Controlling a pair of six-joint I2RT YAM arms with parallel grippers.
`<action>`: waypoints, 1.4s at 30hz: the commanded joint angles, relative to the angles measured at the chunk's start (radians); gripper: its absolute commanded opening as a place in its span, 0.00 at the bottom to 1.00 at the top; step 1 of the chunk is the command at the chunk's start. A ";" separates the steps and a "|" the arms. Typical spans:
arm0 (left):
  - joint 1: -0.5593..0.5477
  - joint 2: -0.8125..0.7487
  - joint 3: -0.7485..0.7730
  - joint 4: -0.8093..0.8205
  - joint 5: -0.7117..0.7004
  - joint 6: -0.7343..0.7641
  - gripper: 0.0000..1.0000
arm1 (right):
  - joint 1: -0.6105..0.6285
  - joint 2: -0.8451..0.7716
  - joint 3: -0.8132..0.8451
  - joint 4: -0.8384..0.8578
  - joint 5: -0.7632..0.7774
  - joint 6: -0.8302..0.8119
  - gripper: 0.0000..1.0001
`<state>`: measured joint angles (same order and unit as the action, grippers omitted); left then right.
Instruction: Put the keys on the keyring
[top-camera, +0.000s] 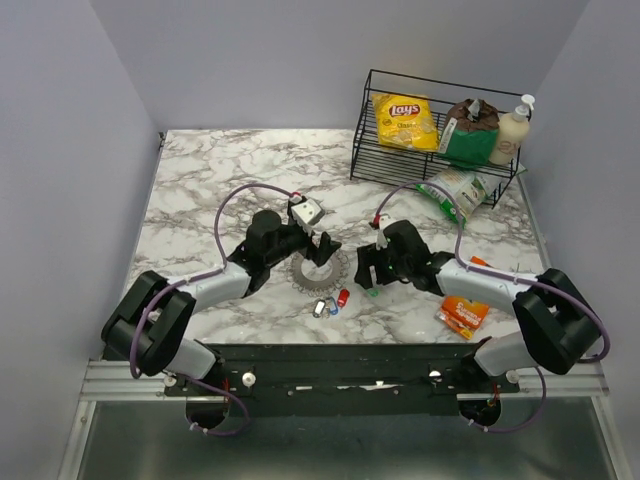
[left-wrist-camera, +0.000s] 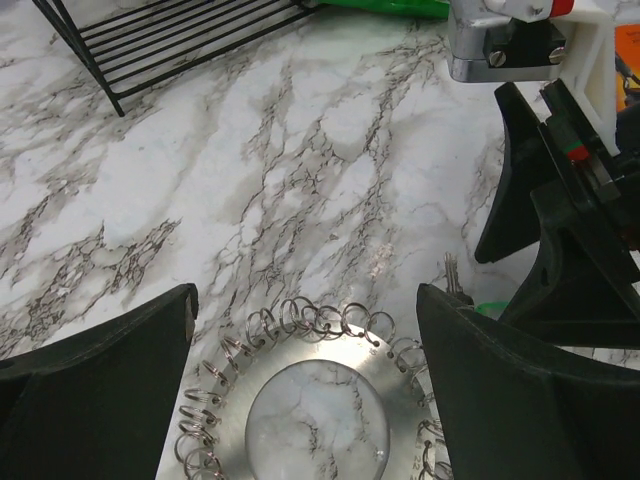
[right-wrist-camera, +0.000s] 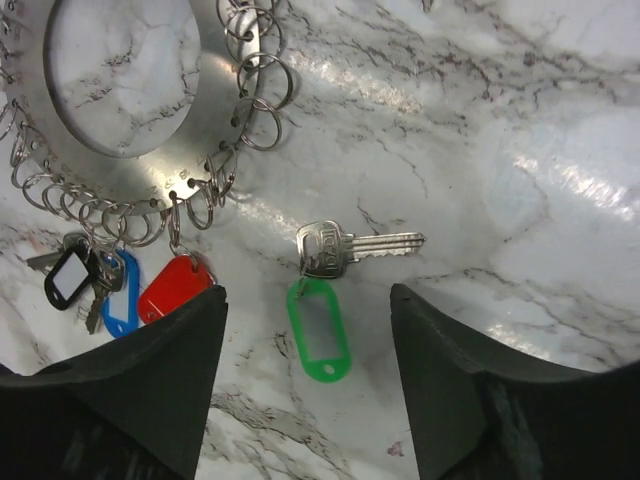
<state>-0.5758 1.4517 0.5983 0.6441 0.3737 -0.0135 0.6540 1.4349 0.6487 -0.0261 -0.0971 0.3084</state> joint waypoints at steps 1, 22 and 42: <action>0.007 -0.069 0.003 -0.058 -0.015 -0.069 0.99 | -0.004 -0.041 0.048 -0.049 -0.015 -0.032 0.92; 0.025 -0.409 -0.034 -0.466 -0.401 -0.345 0.99 | 0.072 -0.045 0.115 -0.047 -0.101 -0.060 0.99; 0.126 -0.318 -0.086 -0.458 -0.253 -0.468 0.99 | 0.081 0.078 0.221 -0.083 -0.015 0.026 0.98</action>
<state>-0.4786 1.0977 0.5163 0.1921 0.0719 -0.4332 0.7284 1.4944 0.8356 -0.0769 -0.1684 0.3008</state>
